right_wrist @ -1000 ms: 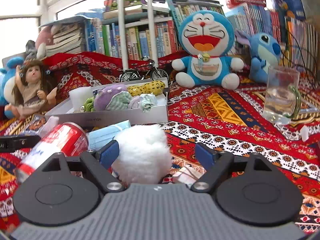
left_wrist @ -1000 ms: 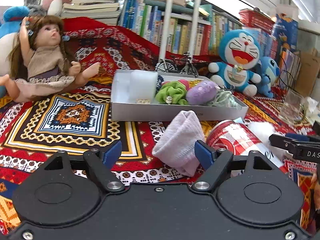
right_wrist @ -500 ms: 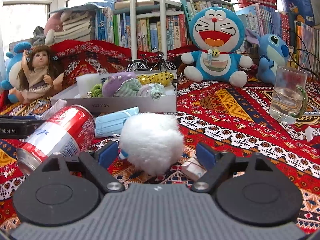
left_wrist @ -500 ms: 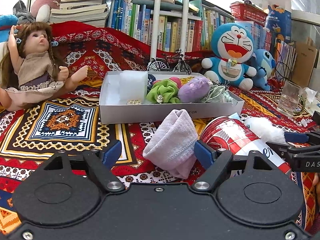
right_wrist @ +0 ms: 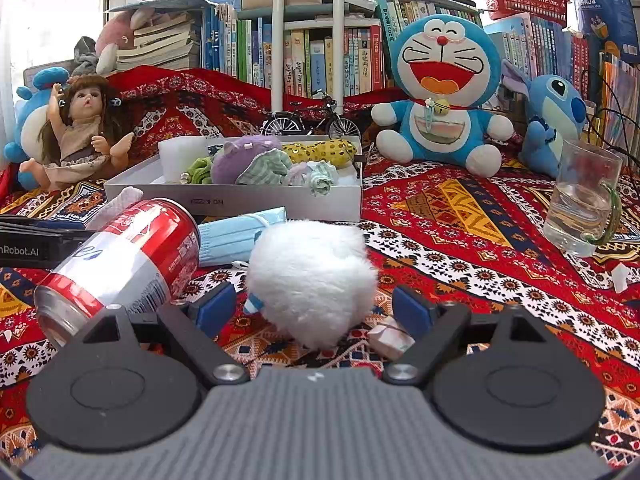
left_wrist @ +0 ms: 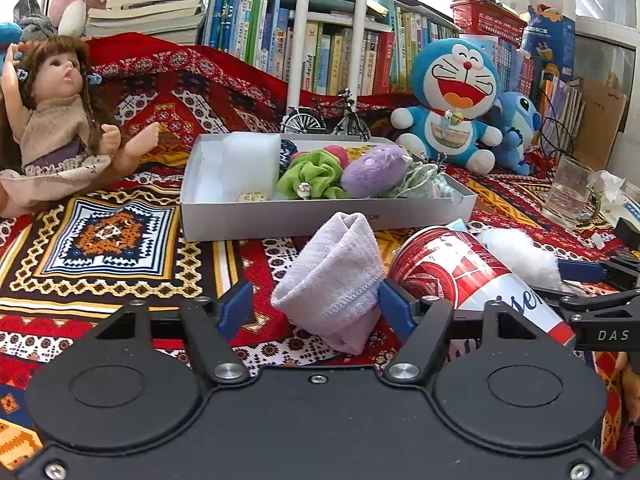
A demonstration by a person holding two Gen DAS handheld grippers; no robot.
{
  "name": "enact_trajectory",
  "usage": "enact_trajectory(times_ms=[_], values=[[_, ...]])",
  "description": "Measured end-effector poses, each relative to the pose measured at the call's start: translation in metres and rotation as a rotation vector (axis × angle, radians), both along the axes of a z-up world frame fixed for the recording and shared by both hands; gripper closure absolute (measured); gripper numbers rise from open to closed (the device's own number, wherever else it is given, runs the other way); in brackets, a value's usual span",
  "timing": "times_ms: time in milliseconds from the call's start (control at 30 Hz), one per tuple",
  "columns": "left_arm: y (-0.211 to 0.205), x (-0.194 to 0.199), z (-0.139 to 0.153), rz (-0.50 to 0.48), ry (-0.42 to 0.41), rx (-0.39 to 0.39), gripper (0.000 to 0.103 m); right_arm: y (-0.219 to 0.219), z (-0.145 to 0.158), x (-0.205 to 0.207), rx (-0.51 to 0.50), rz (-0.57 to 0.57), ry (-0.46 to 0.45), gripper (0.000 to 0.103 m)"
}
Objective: Organize soft objects
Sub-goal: 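Close the left tool on the pink cloth while the right tool grips the white fluffy plush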
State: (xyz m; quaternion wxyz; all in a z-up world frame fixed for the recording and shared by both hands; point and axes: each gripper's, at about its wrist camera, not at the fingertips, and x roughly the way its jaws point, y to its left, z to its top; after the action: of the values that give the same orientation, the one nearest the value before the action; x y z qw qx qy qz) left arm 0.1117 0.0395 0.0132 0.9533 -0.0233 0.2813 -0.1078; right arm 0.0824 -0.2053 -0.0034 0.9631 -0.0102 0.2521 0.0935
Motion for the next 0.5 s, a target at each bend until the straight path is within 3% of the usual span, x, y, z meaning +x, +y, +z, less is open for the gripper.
enact_trajectory(times_ms=[67, 300, 500], values=[[-0.001, 0.000, 0.000, -0.008, 0.004, -0.006, 0.046, 0.000, 0.000, 0.000, 0.001, 0.000, -0.003, 0.012], [-0.003, -0.001, 0.001, -0.008, 0.007, -0.005, 0.052, 0.005, 0.002, 0.002, -0.035, 0.006, -0.010, 0.012], [0.001, 0.000, 0.006, 0.017, 0.008, -0.034, 0.063, 0.013, 0.003, 0.006, -0.076, 0.016, -0.004, 0.014]])
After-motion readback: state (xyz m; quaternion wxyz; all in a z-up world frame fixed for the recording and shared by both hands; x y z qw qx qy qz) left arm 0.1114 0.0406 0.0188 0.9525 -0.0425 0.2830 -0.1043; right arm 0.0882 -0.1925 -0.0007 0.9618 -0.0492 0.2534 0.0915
